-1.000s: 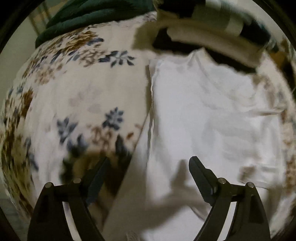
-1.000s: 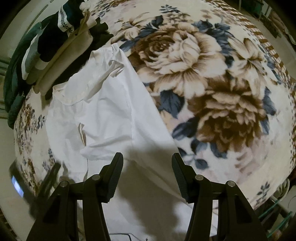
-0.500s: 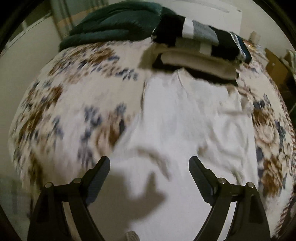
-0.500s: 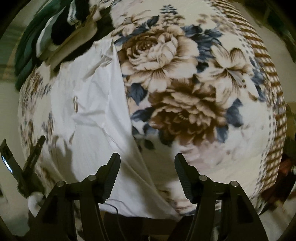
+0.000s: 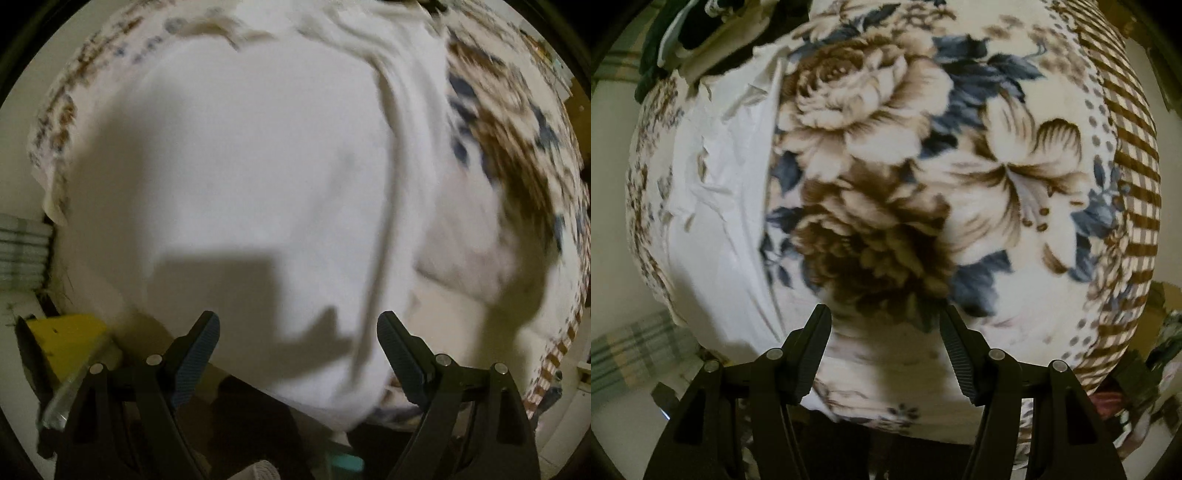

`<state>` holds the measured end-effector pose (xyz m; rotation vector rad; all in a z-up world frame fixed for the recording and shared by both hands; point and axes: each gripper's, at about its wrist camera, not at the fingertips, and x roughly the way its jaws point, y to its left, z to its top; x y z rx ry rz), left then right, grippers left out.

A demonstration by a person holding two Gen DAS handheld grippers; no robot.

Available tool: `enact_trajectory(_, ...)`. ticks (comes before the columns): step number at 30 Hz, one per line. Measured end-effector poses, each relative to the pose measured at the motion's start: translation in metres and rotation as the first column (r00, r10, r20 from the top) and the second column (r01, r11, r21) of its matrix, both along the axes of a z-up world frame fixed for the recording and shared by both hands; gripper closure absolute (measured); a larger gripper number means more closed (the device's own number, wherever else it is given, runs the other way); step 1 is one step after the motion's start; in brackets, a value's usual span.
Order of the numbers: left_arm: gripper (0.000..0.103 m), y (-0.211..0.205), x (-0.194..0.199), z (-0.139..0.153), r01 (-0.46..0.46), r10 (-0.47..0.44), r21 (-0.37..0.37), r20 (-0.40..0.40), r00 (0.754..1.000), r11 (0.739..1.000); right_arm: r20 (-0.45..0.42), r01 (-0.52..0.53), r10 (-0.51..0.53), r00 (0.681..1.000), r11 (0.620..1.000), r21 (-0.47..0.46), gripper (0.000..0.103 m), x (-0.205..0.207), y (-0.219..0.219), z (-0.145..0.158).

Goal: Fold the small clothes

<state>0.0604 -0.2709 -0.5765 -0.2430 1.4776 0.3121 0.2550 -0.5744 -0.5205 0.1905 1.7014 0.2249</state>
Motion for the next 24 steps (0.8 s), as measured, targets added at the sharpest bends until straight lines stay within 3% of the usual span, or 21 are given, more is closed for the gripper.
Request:
enact_trajectory(3, 0.016, -0.025, 0.006, -0.027, -0.001, 0.002, 0.021, -0.033, 0.999, 1.000, -0.018, -0.039, 0.039, 0.999, 0.999, -0.015, 0.040, 0.001, 0.000, -0.013)
enact_trajectory(6, 0.016, -0.023, 0.007, -0.045, -0.037, 0.042, 0.078, -0.071, 0.997, 0.996, -0.030, -0.081, 0.080, 0.996, 0.996, -0.036, 0.040, 0.003, 0.005, -0.024)
enact_trajectory(12, 0.016, 0.037, -0.036, -0.043, -0.126, 0.146, 0.166, -0.118, 0.982, 0.978, -0.018, -0.130, 0.129, 0.991, 0.991, -0.036, 0.040, 0.016, 0.017, -0.029)
enact_trajectory(17, 0.016, 0.093, -0.076, -0.037, -0.220, 0.270, 0.260, -0.172, 0.947, 0.940, -0.005, -0.145, 0.145, 0.989, 0.989, -0.021, 0.040, 0.027, 0.029, -0.029)
enact_trajectory(20, 0.016, 0.091, -0.097, -0.031, -0.283, 0.317, 0.219, -0.140, 0.938, 0.934, -0.007, -0.149, 0.149, 0.989, 0.989, -0.006, 0.040, 0.035, 0.036, -0.031)
enact_trajectory(24, 0.016, 0.060, -0.074, -0.028, -0.234, 0.241, 0.090, -0.077, 0.967, 0.968, 0.009, -0.176, 0.176, 0.984, 0.984, 0.000, 0.040, 0.046, 0.047, -0.029)
